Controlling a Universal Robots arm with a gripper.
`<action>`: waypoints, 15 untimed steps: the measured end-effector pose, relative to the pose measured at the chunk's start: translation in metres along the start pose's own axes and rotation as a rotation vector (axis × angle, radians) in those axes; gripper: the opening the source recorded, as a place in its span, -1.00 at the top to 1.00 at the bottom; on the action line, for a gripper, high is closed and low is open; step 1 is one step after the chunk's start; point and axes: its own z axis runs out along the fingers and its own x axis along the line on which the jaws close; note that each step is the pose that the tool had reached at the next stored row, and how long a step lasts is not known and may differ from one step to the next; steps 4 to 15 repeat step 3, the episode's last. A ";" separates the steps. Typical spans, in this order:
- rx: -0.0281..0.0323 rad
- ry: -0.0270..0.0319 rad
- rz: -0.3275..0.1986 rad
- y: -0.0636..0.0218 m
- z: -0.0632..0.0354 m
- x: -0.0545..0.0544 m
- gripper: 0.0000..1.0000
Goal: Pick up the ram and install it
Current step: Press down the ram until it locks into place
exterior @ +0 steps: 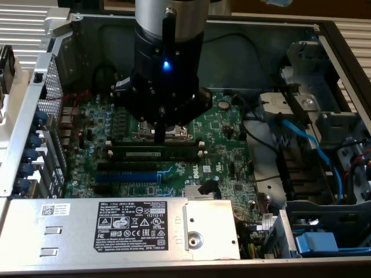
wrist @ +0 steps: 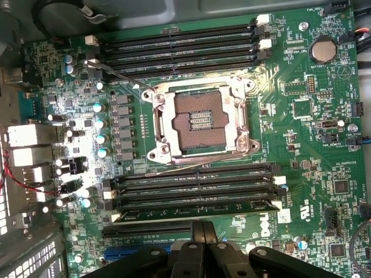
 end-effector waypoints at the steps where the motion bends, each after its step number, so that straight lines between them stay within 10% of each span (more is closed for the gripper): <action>1: 0.0000 0.0000 0.000 0.0000 0.0000 0.000 0.80; 15: 0.0000 0.0000 0.000 0.0000 0.0000 0.000 0.80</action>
